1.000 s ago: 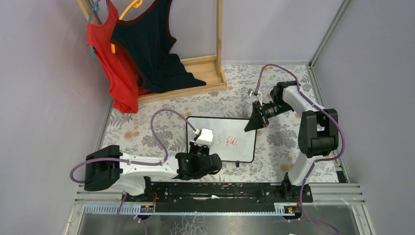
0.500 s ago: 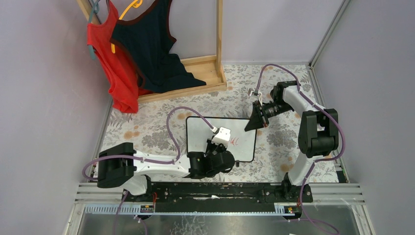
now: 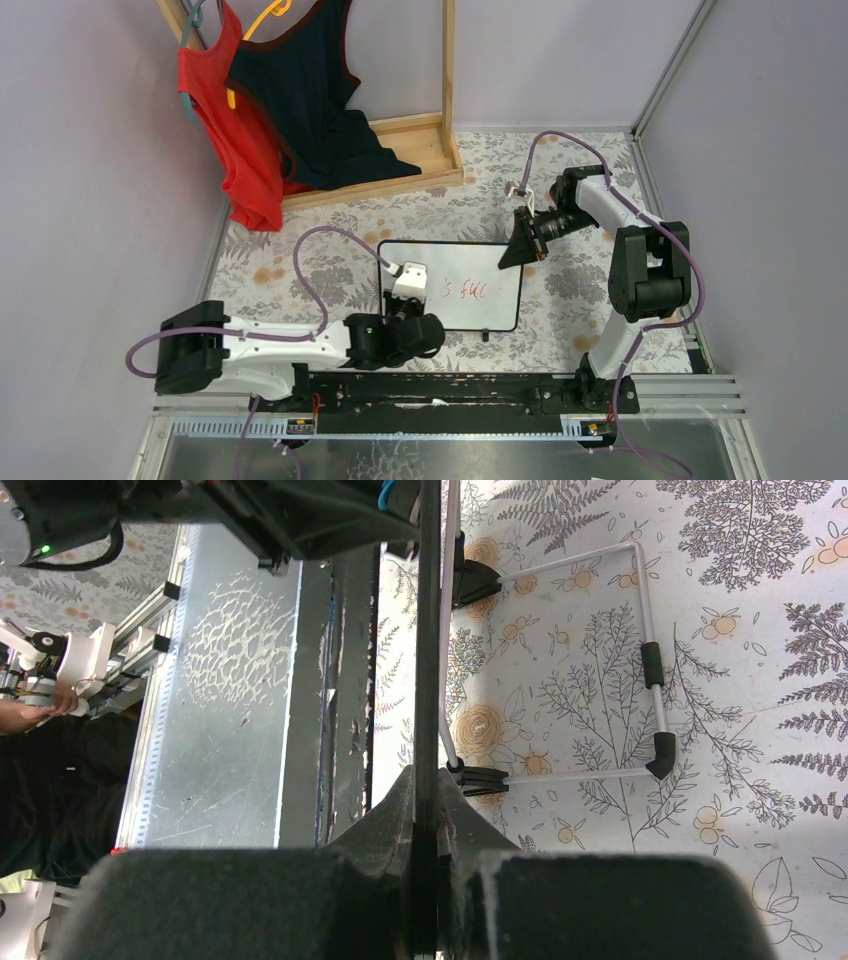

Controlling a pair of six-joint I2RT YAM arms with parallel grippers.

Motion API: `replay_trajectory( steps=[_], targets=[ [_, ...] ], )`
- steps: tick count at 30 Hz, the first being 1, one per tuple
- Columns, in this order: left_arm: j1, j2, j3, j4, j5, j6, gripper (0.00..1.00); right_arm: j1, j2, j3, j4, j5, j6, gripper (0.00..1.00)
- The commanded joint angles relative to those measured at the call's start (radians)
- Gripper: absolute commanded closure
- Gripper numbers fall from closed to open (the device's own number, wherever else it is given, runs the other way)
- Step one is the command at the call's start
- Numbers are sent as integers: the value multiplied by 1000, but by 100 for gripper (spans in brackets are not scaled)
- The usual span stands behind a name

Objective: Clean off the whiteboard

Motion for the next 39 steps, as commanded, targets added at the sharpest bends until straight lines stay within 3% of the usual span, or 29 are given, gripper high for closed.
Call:
replay_trajectory(
  steps=[1,7,14,23,32,39],
  targets=[
    [5,-88,-45,-223,-96,-163,100,21,8,15,-87,-38,1,100],
    [5,-129,-52,-262,-113,-179,100,21,11,17,-87,-38,1,100],
    [4,63,2,-246,-114,-187,100,21,5,17,-87,-37,5,100],
    [-16,92,9,2,-37,-69,100,20,6,17,-87,-37,5,100],
    [-17,233,154,225,21,140,100,21,11,17,-87,-37,6,100],
    [-16,327,246,295,63,216,100,21,14,16,-87,-35,4,100]
  ],
)
